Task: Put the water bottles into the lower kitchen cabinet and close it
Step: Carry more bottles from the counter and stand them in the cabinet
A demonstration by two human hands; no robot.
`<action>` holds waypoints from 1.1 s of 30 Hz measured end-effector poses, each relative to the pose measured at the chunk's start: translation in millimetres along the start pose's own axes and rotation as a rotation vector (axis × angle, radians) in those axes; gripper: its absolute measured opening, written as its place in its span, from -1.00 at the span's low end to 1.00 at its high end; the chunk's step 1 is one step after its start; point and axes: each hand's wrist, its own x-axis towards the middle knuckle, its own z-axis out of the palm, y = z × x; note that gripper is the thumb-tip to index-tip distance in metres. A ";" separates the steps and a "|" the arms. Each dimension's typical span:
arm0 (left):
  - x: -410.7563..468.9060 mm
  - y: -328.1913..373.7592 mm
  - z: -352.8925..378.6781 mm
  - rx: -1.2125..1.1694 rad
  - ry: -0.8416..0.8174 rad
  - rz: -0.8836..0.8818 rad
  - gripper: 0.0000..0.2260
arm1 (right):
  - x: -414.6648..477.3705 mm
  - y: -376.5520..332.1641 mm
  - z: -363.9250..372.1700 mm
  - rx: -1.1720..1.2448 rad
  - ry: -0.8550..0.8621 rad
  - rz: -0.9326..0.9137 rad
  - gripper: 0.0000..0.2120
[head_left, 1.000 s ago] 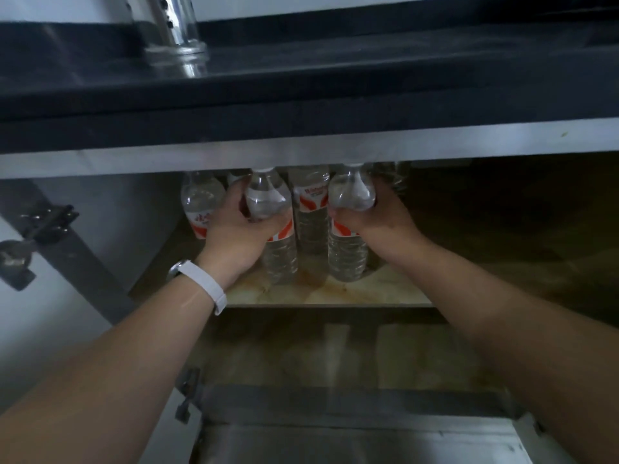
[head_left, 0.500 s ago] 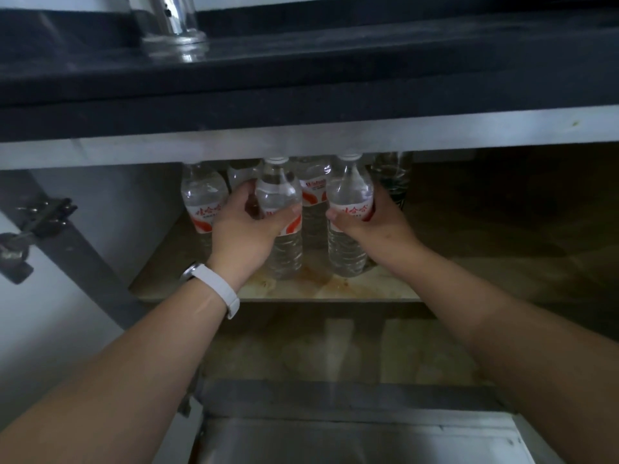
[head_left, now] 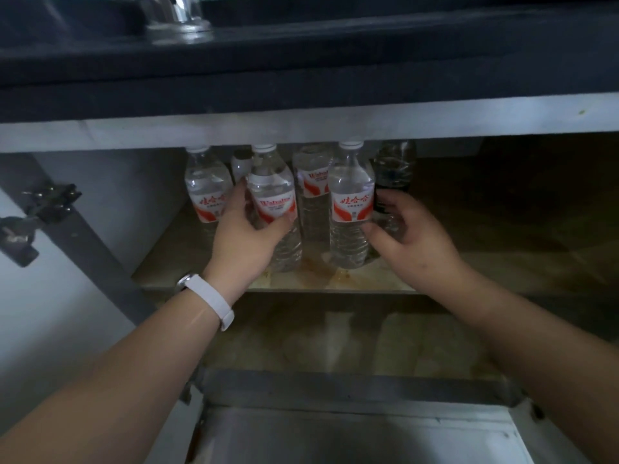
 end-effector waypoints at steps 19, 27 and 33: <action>-124.1 87.9 -69.0 0.739 -0.272 0.313 -0.58 | -87.6 -96.6 -75.1 -0.552 -0.361 -0.334 -0.53; -145.9 220.5 -118.0 0.839 -0.455 0.247 -0.61 | -107.3 -207.9 -175.6 -0.619 -0.583 -0.224 -0.51; -144.8 316.8 -148.0 0.845 -0.535 0.195 -0.59 | -103.5 -290.6 -254.3 -0.653 -0.614 -0.197 -0.50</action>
